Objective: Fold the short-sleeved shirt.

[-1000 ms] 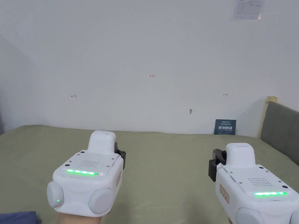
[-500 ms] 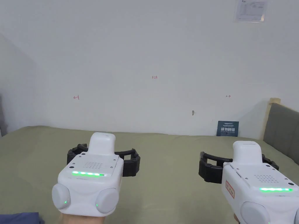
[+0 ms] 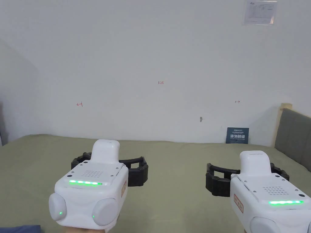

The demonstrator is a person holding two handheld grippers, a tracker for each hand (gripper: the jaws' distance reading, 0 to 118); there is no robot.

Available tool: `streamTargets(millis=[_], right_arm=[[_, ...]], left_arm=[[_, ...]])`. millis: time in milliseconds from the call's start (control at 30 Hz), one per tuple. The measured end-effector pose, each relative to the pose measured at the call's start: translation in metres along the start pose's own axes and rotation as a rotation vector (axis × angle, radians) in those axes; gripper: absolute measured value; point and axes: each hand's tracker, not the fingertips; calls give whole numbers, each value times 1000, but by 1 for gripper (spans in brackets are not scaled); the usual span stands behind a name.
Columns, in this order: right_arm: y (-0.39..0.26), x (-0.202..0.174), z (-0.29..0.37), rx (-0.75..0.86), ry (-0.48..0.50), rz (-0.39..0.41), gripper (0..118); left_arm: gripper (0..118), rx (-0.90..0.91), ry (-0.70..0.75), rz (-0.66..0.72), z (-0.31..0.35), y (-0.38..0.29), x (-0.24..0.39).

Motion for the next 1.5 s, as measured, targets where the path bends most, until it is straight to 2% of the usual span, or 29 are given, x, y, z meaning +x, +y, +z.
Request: streamTargets(millis=[67, 200, 300, 400, 600, 767, 1267, 1500], right_arm=[[-1, 1, -2, -17, 2, 0, 118], [-3, 4, 1, -14, 5, -15, 118], [-3, 5, 2, -15, 3, -20, 118], [-1, 6, 2, -22, 6, -25, 118], [1, 4, 6, -23, 19, -38, 118], [6, 1, 8, -20, 28, -33, 118], [11, -2, 12, -13, 44, -44, 118], [9, -2, 12, -15, 47, -49, 118]], left_arm=[[118, 4, 9, 13, 4, 2, 2], [118, 4, 145, -20, 7, 4, 10], [118, 79, 21, 36, 16, 5, 3], [118, -15, 14, 21, 15, 16, 3], [118, -6, -34, 54, 14, 25, -3], [118, -43, 10, 35, 10, 33, -4], [118, -145, 0, 70, 4, 29, -10], [118, -128, 0, 0, 10, 24, 1]])
